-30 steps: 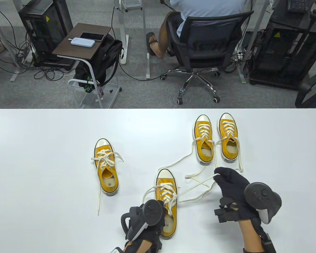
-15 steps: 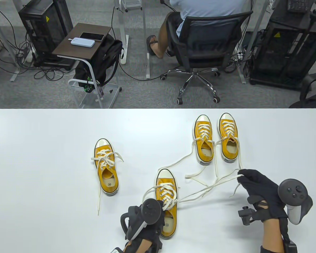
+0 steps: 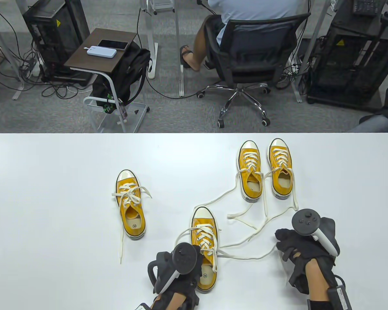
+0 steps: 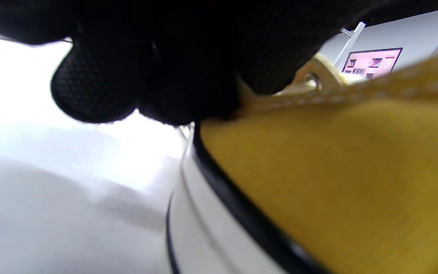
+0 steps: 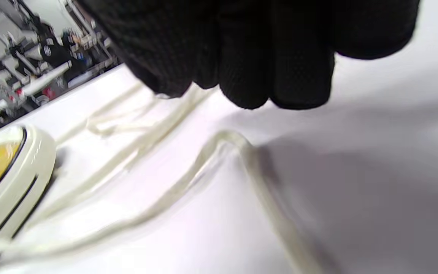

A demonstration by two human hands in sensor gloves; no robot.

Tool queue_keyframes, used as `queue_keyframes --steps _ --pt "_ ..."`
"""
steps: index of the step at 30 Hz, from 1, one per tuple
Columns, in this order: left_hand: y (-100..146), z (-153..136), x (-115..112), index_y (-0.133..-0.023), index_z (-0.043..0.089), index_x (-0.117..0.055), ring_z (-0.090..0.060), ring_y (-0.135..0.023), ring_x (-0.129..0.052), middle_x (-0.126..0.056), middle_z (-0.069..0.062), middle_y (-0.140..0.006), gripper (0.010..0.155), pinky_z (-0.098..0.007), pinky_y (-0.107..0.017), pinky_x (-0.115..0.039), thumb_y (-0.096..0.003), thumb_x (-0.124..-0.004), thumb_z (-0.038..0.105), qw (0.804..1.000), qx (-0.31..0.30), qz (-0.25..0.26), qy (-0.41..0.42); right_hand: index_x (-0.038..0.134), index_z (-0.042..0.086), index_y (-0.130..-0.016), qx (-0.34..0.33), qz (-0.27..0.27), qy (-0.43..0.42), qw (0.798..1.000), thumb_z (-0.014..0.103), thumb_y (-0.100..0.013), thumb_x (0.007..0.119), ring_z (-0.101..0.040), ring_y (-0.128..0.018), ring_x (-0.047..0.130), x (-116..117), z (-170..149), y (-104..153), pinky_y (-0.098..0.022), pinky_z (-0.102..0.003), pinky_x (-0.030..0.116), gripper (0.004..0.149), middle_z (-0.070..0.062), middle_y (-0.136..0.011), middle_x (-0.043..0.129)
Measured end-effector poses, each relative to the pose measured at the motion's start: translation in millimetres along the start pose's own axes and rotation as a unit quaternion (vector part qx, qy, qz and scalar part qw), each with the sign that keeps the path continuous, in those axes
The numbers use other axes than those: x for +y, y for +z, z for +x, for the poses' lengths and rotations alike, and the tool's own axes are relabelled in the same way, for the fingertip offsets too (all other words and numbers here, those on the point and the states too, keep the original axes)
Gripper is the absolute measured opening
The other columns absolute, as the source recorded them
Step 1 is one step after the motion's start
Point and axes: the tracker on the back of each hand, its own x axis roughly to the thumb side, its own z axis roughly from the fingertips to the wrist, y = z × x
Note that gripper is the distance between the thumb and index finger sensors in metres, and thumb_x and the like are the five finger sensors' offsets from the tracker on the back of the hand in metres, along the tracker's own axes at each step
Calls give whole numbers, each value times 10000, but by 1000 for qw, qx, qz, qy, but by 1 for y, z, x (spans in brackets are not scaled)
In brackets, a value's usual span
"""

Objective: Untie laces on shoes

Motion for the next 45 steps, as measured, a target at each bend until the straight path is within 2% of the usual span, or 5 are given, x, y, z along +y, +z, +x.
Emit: queue_keyframes --steps 14,23,31,37,45 --pt "0 -4 1 -813 252 -964 -313 -467 -1043 -1062 -43 -590 418 -447 -315 -862 -479 -787 431 1000 -7 -5 22 822 128 -886 -231 35 82 969 418 -399 875 -441 -666 922 97 117 17 -480 -591 728 569 -218 -859 897" --pt "4 -1 13 -1018 308 -774 -366 -659 -952 -920 -89 -870 601 -486 -422 -812 -455 -799 516 996 -63 30 63 899 180 -750 -248 -18 30 968 387 -418 866 -411 -585 969 80 116 28 -444 -574 756 393 -172 -747 974" --pt "5 3 12 -796 360 -933 -295 -558 -1015 -1014 -6 -707 376 -466 -390 -844 -435 -849 423 986 -92 106 88 886 162 -798 -251 10 24 968 408 -423 856 -417 -580 968 81 118 31 -440 -575 755 449 -180 -752 972" --pt "-2 -14 7 -794 365 -953 -328 -572 -1002 -1013 -31 -719 368 -478 -395 -833 -455 -821 425 978 -33 44 202 738 130 -959 -273 7 -16 962 433 -407 869 -422 -653 921 86 120 29 -484 -582 726 643 -208 -881 868" --pt "-4 -20 8 -790 332 -966 -345 -578 -991 -1003 -51 -735 370 -484 -396 -826 -466 -817 428 981 -1 30 192 930 225 -745 -263 -78 -67 959 429 -402 867 -382 -515 1002 87 122 29 -411 -554 782 404 -124 -690 1014"
